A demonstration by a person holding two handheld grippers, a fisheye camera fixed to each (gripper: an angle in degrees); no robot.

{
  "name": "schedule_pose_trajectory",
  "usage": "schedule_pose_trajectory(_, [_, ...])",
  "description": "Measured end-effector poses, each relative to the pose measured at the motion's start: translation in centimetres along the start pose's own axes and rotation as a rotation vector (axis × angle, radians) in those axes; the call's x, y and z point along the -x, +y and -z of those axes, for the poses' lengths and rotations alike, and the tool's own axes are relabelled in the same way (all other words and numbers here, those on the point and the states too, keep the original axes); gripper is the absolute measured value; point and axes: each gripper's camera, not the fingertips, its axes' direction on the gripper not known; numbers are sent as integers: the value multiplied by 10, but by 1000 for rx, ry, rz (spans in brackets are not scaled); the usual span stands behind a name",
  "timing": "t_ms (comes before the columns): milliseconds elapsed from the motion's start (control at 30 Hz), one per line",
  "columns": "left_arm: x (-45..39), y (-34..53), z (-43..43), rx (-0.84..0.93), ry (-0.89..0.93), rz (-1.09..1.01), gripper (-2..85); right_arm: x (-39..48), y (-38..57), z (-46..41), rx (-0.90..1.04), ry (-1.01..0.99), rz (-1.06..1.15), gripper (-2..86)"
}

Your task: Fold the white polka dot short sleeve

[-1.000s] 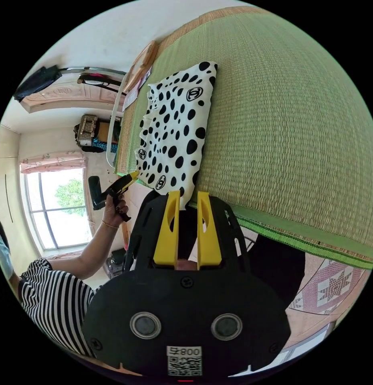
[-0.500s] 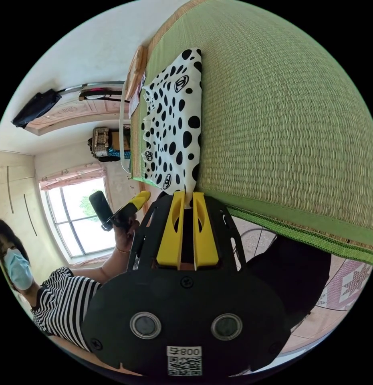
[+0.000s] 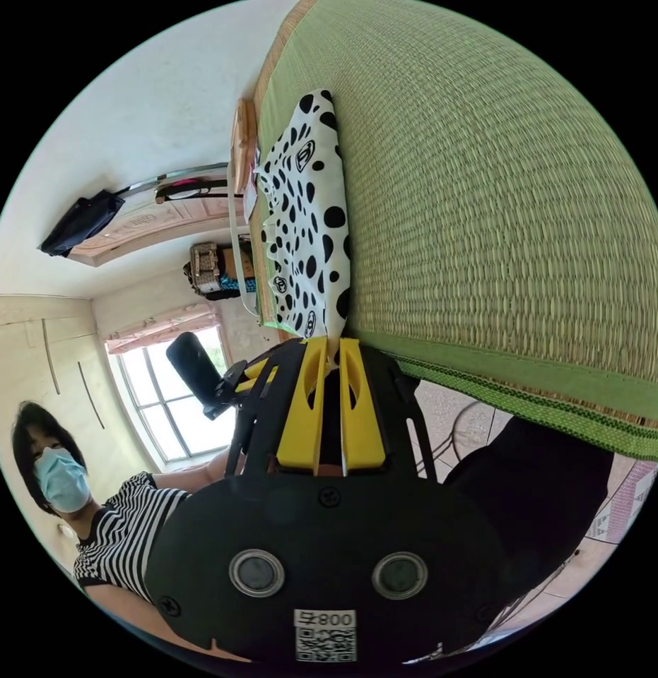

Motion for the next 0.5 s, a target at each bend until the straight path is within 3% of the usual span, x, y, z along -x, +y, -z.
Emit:
schedule_pose_trajectory(167, [-16, -7, -12, 18, -94, -27, 28, -6, 2, -4, -3, 5, -3, 45])
schedule_pose_trajectory(500, [-18, 3, -20, -37, -76, -41, 8, -20, 14, -13, -49, -71, -19, 74])
